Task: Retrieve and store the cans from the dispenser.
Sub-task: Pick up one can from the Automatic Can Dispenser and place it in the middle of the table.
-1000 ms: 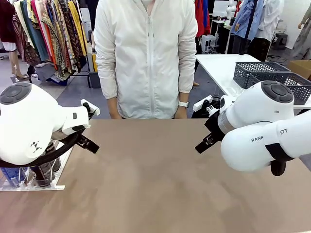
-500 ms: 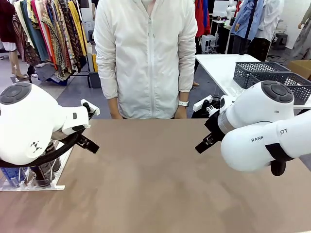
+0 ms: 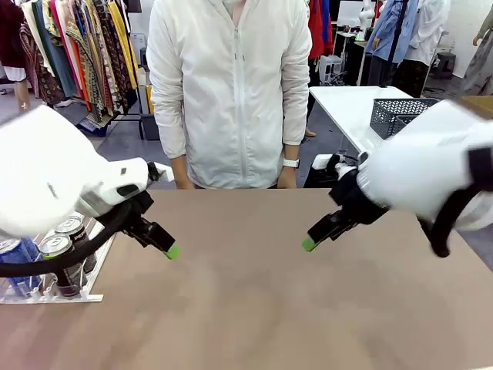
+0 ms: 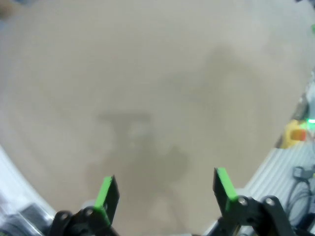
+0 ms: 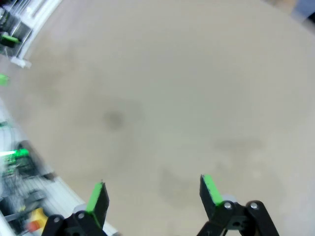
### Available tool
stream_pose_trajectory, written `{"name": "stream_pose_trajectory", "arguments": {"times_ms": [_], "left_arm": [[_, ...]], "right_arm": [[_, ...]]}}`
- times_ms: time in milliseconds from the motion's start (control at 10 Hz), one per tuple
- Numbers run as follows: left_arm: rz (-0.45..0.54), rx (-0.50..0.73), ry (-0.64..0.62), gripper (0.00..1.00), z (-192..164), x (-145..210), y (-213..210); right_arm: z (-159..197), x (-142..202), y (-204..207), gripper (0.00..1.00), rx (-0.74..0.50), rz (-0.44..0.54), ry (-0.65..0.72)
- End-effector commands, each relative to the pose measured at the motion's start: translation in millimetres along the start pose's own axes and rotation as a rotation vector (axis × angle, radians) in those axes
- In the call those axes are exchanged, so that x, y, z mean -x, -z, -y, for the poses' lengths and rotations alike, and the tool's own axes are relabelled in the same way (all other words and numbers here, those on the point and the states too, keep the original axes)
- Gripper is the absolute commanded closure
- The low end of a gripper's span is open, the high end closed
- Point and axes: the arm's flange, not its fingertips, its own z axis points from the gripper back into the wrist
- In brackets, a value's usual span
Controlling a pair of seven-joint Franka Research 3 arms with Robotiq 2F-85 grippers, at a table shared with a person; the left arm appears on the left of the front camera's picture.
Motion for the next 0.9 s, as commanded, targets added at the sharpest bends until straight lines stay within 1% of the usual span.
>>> {"name": "stream_pose_trajectory", "arguments": {"times_ms": [0, 100, 200, 300, 400, 600, 700, 800], "left_arm": [[-0.019, 0.157, -0.129, 0.0, -30, 8, -72], [0.063, 0.276, -0.159, 0.0, -40, 23, -111], [0.174, 0.35, -0.183, 0.0, -52, 41, -144], [0.34, 0.394, -0.251, 0.0, -78, 77, -189], [0.461, 0.4, -0.311, 0.0, -99, 111, -213], [0.569, 0.418, -0.443, 0.0, -139, 171, -230], [0.644, 0.442, -0.516, 0.0, -159, 203, -235], [0.706, 0.472, -0.594, 0.0, -179, 238, -237]], "right_arm": [[30, 7, -66, 0.0, -0.151, -0.015, 0.169], [36, 22, -98, 0.0, -0.26, 0.042, 0.163], [51, 41, -136, 0.0, -0.301, 0.136, 0.203], [66, 67, -169, 0.0, -0.313, 0.256, 0.262], [84, 97, -200, 0.0, -0.307, 0.415, 0.337], [129, 154, -235, 0.0, -0.346, 0.631, 0.52], [141, 172, -241, 0.0, -0.354, 0.678, 0.574], [161, 199, -242, 0.0, -0.394, 0.746, 0.658]]}}
